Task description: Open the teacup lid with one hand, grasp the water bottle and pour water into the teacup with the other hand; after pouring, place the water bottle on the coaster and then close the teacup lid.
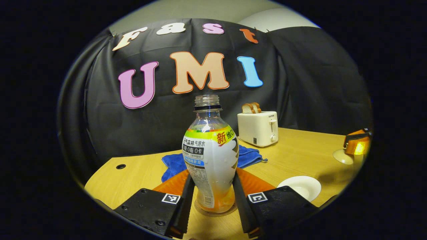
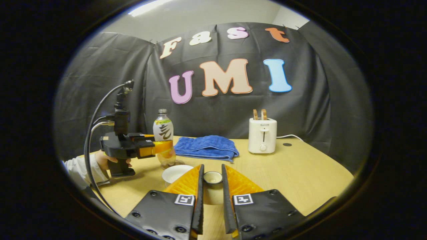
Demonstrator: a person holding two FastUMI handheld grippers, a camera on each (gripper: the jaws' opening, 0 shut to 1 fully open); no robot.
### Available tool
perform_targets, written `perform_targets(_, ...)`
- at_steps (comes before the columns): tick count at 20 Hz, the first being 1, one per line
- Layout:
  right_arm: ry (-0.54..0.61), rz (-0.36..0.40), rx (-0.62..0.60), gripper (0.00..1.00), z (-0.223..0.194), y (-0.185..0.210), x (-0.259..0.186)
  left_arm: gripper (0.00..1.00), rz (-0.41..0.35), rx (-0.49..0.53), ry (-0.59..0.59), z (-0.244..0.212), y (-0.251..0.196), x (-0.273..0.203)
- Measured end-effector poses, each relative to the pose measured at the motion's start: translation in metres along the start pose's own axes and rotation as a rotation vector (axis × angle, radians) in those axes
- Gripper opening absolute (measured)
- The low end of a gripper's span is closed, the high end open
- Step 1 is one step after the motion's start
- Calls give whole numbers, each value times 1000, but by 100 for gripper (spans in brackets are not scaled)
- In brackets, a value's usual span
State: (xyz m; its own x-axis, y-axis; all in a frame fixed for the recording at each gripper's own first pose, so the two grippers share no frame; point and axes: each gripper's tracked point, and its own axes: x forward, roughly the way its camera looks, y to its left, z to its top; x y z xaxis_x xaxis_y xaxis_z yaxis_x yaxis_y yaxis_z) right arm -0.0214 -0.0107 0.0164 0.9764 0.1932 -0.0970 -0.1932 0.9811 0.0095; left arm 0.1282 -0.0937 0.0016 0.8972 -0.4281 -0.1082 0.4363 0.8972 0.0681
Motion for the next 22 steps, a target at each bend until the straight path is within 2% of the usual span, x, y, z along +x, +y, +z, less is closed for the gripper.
perform_targets(3,-5,-4,-8,27,2,-1,-1,59,7,-29,-5,-2,-2,6)
perform_targets(16,-3,-2,5,29,1,0,-2,69,21,-40,34,-16,-1,8)
perform_targets(18,-5,3,6,29,3,2,-1,74,30,-39,36,-16,2,7)
perform_targets(19,-6,9,12,29,4,4,-1,81,40,-36,35,-16,5,5)
perform_targets(22,-12,39,50,29,7,12,5,88,59,-34,31,-12,7,-5)
